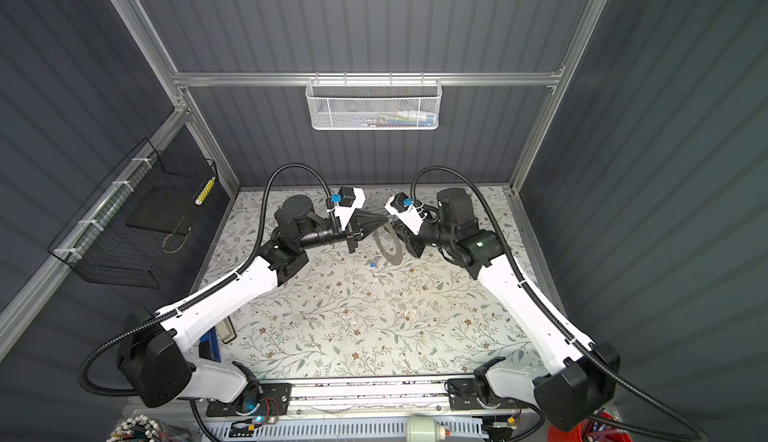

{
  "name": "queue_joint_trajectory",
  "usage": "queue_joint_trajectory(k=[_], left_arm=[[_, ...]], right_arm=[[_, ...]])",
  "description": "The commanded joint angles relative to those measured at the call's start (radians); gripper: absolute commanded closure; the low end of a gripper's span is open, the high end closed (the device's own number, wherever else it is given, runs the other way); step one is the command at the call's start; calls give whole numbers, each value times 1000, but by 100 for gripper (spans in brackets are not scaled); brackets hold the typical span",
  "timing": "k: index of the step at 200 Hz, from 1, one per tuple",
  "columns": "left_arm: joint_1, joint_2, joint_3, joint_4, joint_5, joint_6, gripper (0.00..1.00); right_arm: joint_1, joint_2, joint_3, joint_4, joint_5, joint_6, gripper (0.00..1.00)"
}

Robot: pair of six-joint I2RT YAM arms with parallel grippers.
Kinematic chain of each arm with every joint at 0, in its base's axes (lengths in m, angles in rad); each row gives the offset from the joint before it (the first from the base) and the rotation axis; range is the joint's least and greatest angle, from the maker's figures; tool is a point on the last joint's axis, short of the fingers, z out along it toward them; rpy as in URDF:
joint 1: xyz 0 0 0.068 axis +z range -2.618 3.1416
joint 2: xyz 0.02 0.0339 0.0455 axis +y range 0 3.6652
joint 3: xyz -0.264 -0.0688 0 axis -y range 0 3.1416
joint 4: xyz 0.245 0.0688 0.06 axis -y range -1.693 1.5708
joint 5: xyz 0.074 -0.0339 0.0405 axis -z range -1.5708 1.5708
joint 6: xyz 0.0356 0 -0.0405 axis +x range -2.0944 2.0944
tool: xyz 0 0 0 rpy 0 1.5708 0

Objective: Put the keys on the keyring

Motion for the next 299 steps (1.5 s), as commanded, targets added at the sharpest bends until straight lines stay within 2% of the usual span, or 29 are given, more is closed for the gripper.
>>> queue_joint_trajectory(k=[1,23,48,90,122,170,257,299], left_arm=[[4,-24,13,6,48,25,100],[13,-10,15,32,106,2,100],[36,8,12,77,184,-41,100],[47,37,43,77,259,-59,100],[47,43,56,67,283,-57,100],[47,55,75,57,313,-57,100],[47,72,92,56,348,-62,100],[47,73,92,55,363,-59,100]], right_arm=[[-2,-53,-28,-40,14,-22,66],[-33,-102,-51,-52,3,-35,57],[-95,-192,-76,-38,-105,-39,55],[-151,-195,-34,-26,-315,15,56],[-154,-157,-7,10,-378,58,63],[-153,-114,4,40,-383,85,73],[-155,-66,16,44,-358,98,76],[-154,-63,17,44,-377,98,82]])
